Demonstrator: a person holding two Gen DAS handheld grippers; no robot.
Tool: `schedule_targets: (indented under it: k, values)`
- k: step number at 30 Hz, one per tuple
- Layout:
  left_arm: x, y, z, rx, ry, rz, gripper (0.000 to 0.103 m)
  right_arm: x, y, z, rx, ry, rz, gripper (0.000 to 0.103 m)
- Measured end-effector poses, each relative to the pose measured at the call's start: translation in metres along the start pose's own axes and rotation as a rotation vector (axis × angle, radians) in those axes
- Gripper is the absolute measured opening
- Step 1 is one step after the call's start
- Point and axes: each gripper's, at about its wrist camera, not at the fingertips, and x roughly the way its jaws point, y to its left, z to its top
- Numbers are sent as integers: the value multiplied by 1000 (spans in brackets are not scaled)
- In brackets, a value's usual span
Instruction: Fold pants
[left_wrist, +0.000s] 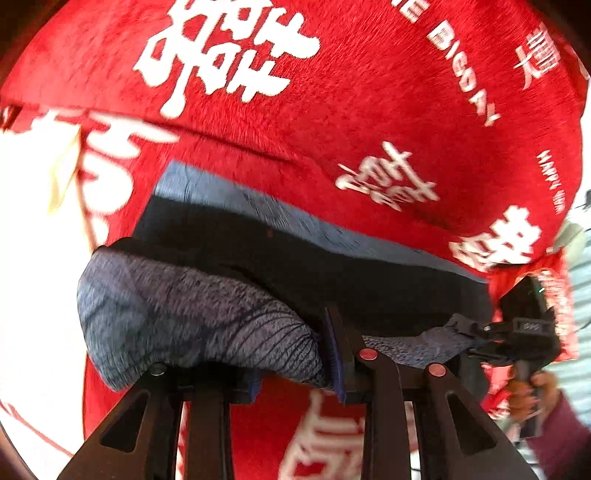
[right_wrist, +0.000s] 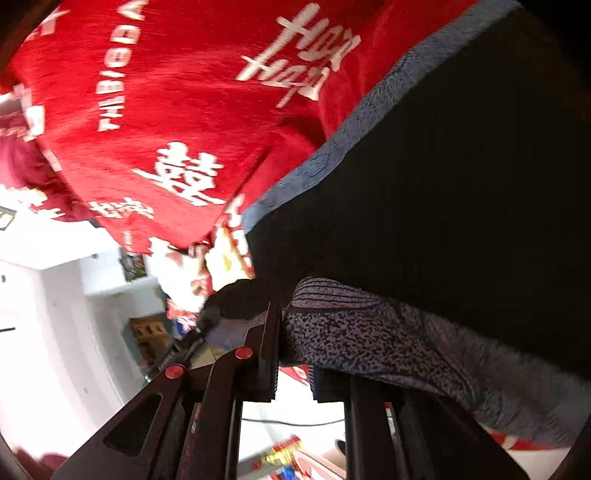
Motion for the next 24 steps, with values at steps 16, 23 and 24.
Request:
schedule_targets:
  k: [16, 23, 24]
  values:
    - [-5, 21, 22, -75, -124, 266, 77, 20, -5, 44, -158, 22, -144, 65]
    - [32, 29, 8, -119, -29, 336, 77, 40, 48, 4, -444, 89, -202, 49]
    - [48, 29, 5, -121, -16, 360, 77, 55, 49, 9, -482, 102, -234, 49]
